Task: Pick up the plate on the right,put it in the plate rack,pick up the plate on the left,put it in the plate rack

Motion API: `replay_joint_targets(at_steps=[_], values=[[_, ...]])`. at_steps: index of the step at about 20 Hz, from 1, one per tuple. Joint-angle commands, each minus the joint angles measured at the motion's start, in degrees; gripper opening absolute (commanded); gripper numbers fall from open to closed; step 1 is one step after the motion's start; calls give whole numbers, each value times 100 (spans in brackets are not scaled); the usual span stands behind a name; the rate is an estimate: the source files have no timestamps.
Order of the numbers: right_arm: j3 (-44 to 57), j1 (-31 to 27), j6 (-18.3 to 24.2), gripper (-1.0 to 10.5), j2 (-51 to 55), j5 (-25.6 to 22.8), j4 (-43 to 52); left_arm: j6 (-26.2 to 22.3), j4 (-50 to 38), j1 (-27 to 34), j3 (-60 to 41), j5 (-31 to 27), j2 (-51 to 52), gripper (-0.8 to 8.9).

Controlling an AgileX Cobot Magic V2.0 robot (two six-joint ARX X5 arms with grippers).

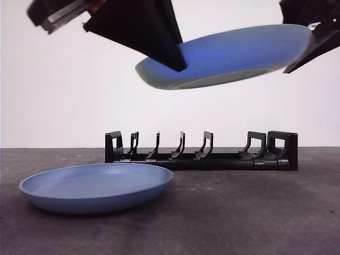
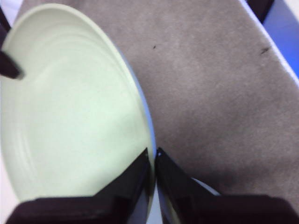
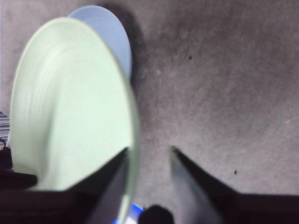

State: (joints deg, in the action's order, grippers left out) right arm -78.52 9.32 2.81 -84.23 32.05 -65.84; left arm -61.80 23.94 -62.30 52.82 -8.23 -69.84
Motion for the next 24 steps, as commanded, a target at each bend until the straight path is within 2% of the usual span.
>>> replay_joint_targets(at_steps=[1, 7, 9, 11, 12, 14, 18, 20, 24], values=[[-219, -33, 15, 418, 90, -46, -39, 341, -92, 4, 15, -50, 11, -8], [-1064, -35, -319, 418, 393, -129, -13, 811, -101, 50, 15, 144, 11, -8], [-1379, -35, -407, 416, 581, -380, 31, 1025, -166, 120, 15, 293, 11, -8], [-1755, -35, -415, 410, 826, -890, 17, 1403, -398, 269, 15, 529, 11, -8], [-1934, -35, -426, 410, 1019, -1250, -4, 1757, -658, 402, 15, 772, 11, -8], [-2033, -35, -424, 409, 1429, -1615, -48, 2594, -1322, 728, 15, 1290, 11, -8], [-2031, -35, -369, 409, 2098, -1652, -553, 4374, -2848, 1624, 17, 2365, -4, -8], [-2031, -33, -358, 409, 2326, -1646, -844, 5117, -3488, 2055, 17, 2562, -37, -8], [-2026, -33, -319, 409, 2579, -1620, -1300, 6148, -4360, 2852, 17, 3088, -243, -8]])
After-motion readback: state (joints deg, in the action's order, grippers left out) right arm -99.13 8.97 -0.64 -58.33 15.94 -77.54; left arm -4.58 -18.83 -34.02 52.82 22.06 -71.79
